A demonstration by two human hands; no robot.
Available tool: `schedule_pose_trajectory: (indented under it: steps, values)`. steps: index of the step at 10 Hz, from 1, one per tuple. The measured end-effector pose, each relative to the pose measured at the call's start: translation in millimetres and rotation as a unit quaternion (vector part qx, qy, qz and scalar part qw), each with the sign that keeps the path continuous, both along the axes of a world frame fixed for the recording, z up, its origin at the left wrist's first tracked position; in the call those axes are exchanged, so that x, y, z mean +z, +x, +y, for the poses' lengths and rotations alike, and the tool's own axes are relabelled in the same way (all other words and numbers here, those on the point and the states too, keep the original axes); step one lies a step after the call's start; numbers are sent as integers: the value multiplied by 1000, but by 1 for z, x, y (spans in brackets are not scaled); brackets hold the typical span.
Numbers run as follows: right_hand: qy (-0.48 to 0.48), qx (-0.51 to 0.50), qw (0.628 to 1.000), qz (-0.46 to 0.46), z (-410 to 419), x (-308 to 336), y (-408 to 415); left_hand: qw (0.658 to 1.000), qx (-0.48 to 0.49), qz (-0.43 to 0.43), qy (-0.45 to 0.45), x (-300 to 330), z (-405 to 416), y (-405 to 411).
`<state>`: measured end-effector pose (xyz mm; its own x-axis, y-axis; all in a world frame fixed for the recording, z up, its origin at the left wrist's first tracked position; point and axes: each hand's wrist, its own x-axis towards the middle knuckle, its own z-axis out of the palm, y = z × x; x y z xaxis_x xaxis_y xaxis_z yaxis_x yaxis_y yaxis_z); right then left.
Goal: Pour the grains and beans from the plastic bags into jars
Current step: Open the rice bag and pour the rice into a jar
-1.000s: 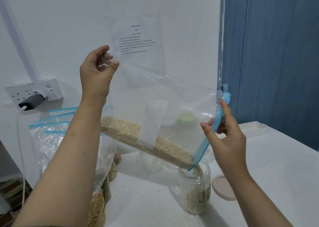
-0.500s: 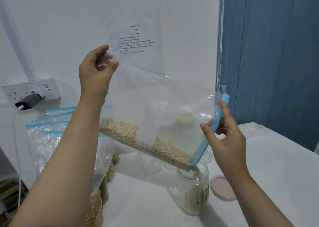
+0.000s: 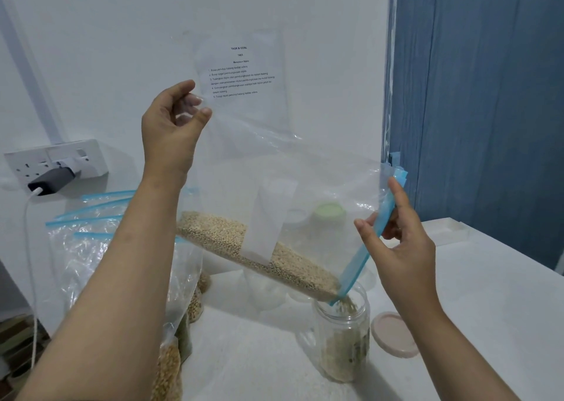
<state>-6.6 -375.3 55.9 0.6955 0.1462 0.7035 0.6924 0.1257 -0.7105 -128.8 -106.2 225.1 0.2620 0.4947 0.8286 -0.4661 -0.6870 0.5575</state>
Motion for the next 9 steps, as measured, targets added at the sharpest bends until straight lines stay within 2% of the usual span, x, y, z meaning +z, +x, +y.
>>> schedule_pose_trajectory:
  steps: [9]
  values:
    - [17, 8, 1000, 23, -6, -4, -4, 1000, -3, 4, 16, 2, -10, -1]
